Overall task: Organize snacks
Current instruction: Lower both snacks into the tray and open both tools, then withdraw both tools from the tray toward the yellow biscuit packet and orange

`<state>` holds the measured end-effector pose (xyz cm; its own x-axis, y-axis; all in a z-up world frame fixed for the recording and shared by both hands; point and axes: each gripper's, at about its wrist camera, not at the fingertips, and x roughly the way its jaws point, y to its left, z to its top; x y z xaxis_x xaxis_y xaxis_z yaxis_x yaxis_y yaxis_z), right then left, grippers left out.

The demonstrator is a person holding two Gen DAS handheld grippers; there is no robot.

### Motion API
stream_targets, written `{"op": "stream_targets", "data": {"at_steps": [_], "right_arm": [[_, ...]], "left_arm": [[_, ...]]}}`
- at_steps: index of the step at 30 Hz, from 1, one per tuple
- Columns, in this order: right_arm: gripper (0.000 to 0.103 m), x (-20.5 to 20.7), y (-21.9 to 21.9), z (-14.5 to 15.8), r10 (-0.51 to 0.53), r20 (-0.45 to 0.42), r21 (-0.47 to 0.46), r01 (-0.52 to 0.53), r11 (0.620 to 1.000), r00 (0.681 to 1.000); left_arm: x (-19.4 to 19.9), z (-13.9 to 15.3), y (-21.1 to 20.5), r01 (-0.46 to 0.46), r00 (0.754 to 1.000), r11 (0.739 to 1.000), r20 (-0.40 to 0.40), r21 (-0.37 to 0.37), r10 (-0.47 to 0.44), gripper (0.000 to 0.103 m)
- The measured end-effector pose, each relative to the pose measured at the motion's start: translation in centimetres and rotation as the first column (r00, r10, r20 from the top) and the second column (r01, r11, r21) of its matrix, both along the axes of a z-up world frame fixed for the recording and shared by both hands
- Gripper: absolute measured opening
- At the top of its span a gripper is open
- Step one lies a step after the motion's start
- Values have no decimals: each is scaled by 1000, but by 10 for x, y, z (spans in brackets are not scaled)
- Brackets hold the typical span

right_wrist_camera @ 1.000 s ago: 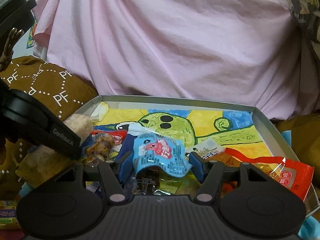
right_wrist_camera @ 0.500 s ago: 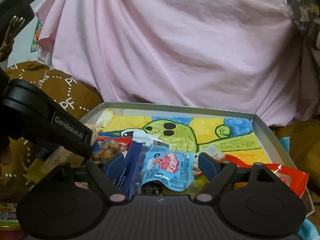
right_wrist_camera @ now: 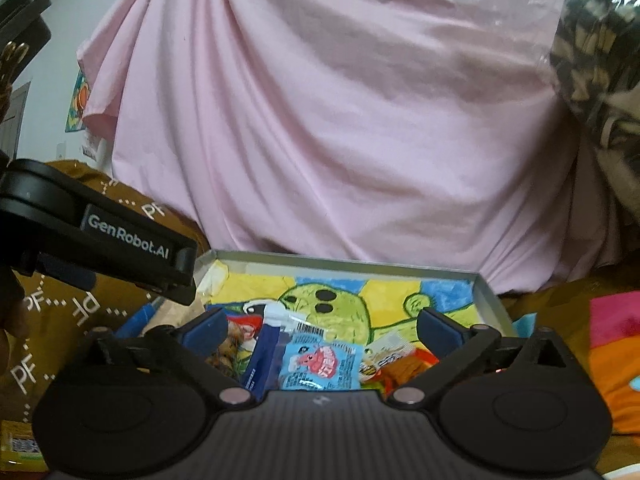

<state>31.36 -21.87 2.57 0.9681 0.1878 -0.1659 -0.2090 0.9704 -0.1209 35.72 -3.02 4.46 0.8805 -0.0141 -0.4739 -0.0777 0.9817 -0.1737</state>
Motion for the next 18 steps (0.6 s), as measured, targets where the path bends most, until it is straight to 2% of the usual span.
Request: {"op": "stream_targets", "data": {"at_steps": [2, 8, 13, 18], "right_arm": [[103, -7, -1, 5, -1, 10, -2, 1, 1000, 1000], [103, -33, -1, 17, 8, 27, -14, -8, 1000, 1000], [103, -58, 1, 24, 8, 41, -30, -6, 1000, 999], [103, -83, 1, 29, 9, 39, -5, -9, 1000, 999]], "left_arm": [[-10, 6, 0, -6, 1000, 1000, 28, 12, 6, 102], [-44, 21, 3, -7, 997, 999, 79, 42, 4, 102], [-76, 25, 9, -11, 995, 999, 96, 37, 7, 102], [-104, 22, 14, -15, 996, 999, 90, 38, 12, 102]]}}
